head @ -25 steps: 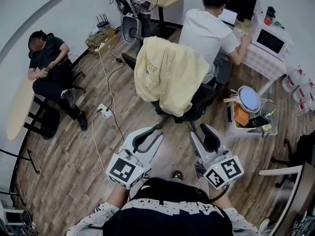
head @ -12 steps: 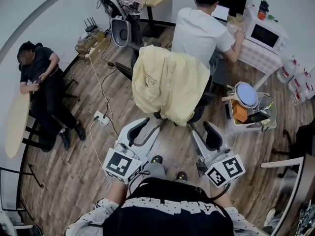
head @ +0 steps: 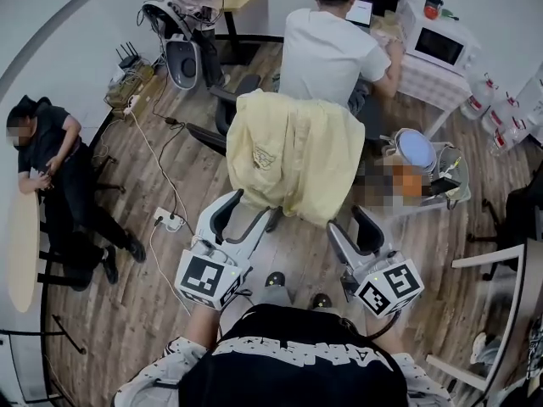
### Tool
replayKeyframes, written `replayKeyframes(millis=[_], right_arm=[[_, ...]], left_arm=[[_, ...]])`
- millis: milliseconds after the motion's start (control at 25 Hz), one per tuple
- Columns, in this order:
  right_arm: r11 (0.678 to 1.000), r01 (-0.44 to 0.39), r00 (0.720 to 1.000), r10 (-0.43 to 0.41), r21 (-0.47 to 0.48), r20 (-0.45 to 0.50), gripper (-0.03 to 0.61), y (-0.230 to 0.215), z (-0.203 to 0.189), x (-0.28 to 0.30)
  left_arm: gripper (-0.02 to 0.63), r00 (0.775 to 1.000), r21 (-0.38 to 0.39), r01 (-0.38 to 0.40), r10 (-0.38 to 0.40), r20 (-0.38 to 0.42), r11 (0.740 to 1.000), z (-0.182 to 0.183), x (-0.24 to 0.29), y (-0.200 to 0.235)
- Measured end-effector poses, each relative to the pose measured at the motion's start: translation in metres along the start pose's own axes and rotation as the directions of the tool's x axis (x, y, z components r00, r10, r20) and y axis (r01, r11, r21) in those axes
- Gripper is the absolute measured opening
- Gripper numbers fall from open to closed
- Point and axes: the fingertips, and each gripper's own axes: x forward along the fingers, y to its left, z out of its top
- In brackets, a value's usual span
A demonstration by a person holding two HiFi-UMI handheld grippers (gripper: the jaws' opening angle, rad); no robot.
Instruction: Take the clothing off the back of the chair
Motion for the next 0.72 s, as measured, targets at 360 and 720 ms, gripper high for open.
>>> replayKeyframes(millis=[360, 720], right_arm=[[0.993, 0.118, 0.993, -0.118, 0.013, -0.002, 0.296, -0.006, -0.007, 0.021], [0.978, 0.203, 0.979, -0.203, 0.036, -0.009, 0.282, -0.007, -0.02, 0.04]], left_arm=[[0.284, 1.0, 0.004, 0.008, -0.008, -0.022, 1.0, -0.011, 0.018, 0.048], [0.288, 0.995, 0.029, 0.084, -0.082, -0.047, 0.996, -0.024, 0.037, 0.069]])
